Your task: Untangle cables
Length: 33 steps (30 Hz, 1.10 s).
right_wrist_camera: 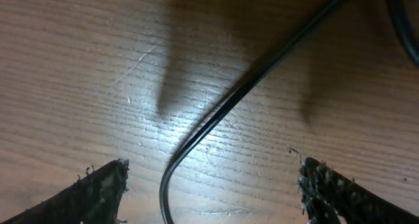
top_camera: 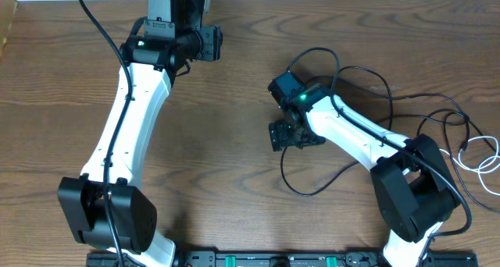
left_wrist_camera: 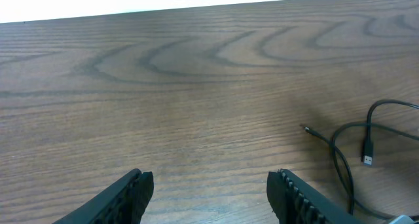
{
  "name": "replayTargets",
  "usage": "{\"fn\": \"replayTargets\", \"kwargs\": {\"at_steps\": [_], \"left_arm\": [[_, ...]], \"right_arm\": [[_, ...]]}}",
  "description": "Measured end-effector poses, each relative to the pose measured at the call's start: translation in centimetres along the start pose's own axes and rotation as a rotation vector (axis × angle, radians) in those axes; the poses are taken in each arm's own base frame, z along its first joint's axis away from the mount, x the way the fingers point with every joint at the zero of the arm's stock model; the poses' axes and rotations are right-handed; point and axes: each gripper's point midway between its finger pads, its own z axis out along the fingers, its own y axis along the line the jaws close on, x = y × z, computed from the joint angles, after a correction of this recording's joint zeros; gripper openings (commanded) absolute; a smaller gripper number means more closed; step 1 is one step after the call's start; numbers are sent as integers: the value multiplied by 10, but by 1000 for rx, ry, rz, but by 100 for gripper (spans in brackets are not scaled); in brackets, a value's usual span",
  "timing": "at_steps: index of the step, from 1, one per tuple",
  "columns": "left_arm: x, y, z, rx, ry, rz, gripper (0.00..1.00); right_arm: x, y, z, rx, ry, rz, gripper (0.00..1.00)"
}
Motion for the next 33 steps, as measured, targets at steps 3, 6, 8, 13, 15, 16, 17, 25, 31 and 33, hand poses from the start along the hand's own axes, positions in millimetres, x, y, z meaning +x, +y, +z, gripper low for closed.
{"fn": "replayTargets", "kwargs": {"at_steps": [3, 6, 8, 13, 15, 16, 17, 25, 31, 33], "left_arm": [[0, 0, 0, 0, 0, 0, 61], [0, 0, 0, 0, -1, 0, 61], [0, 0, 0, 0, -1, 0, 61], [0, 0, 0, 0, -1, 0, 61], [0, 0, 0, 0, -1, 0, 61], [0, 0, 0, 0, -1, 0, 61], [0, 0, 0, 0, -1, 0, 61], [-1, 0, 0, 0, -3, 0, 61], [-1, 0, 0, 0, -5, 1, 61], [-2, 0, -1, 0, -8, 1, 61]], "right_arm": [[1, -1, 3, 1, 1, 6, 83], [4, -2, 7, 2, 3, 12, 83], [6, -4, 10, 3, 6, 16, 84], [9, -8, 14, 18, 10, 35, 84], [9, -8, 14, 20, 8, 38, 84], [9, -8, 14, 21, 7, 39, 84], [8, -8, 14, 21, 6, 39, 84], [7, -10, 15, 34, -1, 49, 86], [7, -11, 15, 38, -2, 49, 86], [7, -11, 15, 37, -3, 49, 87]]}}
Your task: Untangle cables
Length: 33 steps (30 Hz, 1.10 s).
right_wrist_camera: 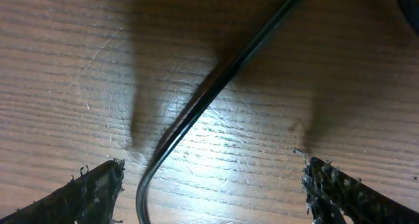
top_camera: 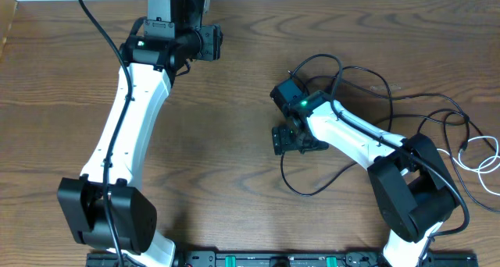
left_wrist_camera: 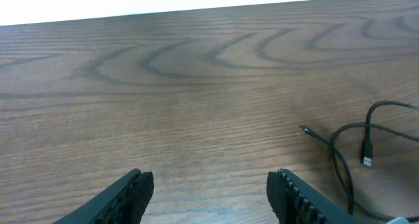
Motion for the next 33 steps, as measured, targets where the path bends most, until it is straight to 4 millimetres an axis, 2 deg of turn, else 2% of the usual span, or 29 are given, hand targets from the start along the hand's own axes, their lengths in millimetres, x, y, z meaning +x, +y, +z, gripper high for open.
{"fn": "replayTargets", "kwargs": {"at_steps": [8, 19, 30, 31, 33], "left_arm": [[-6, -2, -9, 1, -24, 4, 62], [-6, -2, -9, 1, -24, 5, 61], [-6, -2, -9, 1, -24, 4, 61], [-6, -2, -9, 1, -24, 4, 61], [-6, -2, -9, 1, -24, 4, 62]], "right_arm": [[-3, 3, 0, -2, -15, -6, 88], [-4, 3, 1, 0, -23, -7, 90], [-3, 0, 12, 19, -3, -7, 89], [-3, 0, 12, 19, -4, -7, 78], [-3, 0, 12, 19, -5, -2, 44]]}}
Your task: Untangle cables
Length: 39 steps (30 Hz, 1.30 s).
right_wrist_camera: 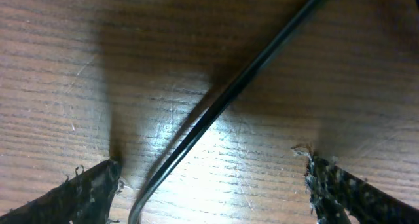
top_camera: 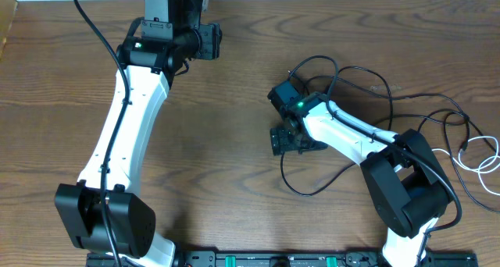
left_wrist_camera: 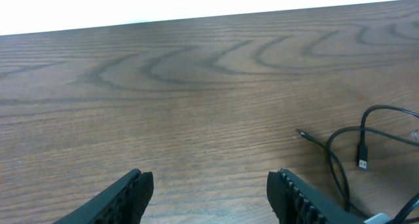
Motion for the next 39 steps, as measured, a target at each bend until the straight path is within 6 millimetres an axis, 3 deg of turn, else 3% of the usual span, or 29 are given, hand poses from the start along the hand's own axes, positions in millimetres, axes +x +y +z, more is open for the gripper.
{"fn": "replayTargets", "kwargs": {"at_steps": [2, 11, 18, 30, 35, 39], "left_arm": [[0, 0, 0, 0, 0, 0, 61], [0, 0, 0, 0, 0, 0, 62], [0, 0, 0, 0, 0, 0, 62], [0, 0, 0, 0, 0, 4, 61], [0, 0, 0, 0, 0, 4, 62], [0, 0, 0, 0, 0, 5, 62]], "right_arm": [[0, 0, 0, 0, -2, -4, 27], [-2, 1, 0, -6, -6, 0, 1], [-3, 5, 1, -23, -10, 3, 1], [-26, 12, -9, -79, -107, 12, 1], [-51, -13, -45, -93, -209, 85, 1], [-70, -52, -74, -86, -290, 169, 1]]}}
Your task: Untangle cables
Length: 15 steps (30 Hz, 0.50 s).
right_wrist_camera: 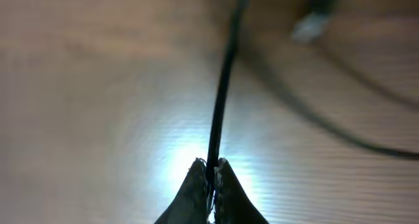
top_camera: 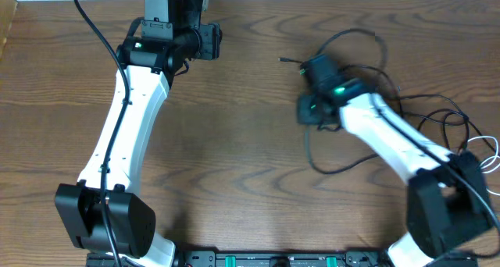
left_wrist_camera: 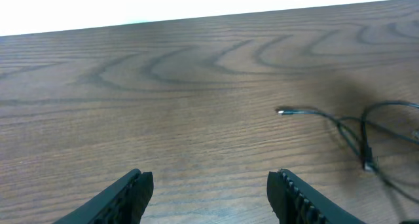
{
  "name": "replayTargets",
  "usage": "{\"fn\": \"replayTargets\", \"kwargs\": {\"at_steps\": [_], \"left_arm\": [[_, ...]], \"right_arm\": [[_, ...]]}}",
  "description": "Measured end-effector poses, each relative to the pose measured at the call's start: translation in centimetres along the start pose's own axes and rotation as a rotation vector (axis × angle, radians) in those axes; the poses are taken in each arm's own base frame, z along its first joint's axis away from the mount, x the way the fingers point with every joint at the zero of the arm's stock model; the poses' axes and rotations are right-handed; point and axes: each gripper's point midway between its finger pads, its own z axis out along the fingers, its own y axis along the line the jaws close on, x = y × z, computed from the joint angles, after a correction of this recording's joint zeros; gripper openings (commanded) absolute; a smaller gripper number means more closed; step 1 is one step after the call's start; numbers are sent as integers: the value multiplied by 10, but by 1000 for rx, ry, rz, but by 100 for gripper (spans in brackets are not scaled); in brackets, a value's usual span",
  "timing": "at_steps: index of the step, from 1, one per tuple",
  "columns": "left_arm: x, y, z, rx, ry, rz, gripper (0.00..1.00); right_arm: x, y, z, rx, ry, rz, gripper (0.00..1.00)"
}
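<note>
A tangle of thin black cable (top_camera: 355,72) lies on the wood table at the right, with one loose end (left_wrist_camera: 280,111) pointing left. My right gripper (top_camera: 308,111) is shut on a strand of this black cable (right_wrist_camera: 226,86), which runs straight up from the pinched fingertips (right_wrist_camera: 200,178). A white cable (top_camera: 480,161) lies at the far right edge. My left gripper (left_wrist_camera: 209,185) is open and empty near the table's back edge, well left of the tangle.
The left arm (top_camera: 129,119) stretches along the table's left side. A black rail (top_camera: 273,259) runs along the front edge. The pale wall edge (left_wrist_camera: 196,1) lies just behind the table.
My right gripper, open around the black cable on the table, has shut on it and moved up and right. The cable's loops and loose end have shifted with it. The left gripper stayed put.
My right gripper stood open over a black strand left of the tangle, and at each later moment sat lower around it. Now it is shut on that strand and farther back and right, with the tangle dragged along. The left arm barely moved throughout.
</note>
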Motion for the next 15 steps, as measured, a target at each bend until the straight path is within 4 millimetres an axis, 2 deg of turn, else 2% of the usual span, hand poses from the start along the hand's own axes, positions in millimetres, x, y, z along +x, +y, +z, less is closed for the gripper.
{"fn": "replayTargets", "kwargs": {"at_steps": [8, 11, 15], "left_arm": [[0, 0, 0, 0, 0, 2, 61], [0, 0, 0, 0, 1, 2, 62], [0, 0, 0, 0, 1, 2, 62]], "right_arm": [[-38, -76, -41, 60, -104, 124, 1], [-54, -102, -74, 71, -194, 164, 1], [-59, -131, -121, 91, -294, 214, 1]]}}
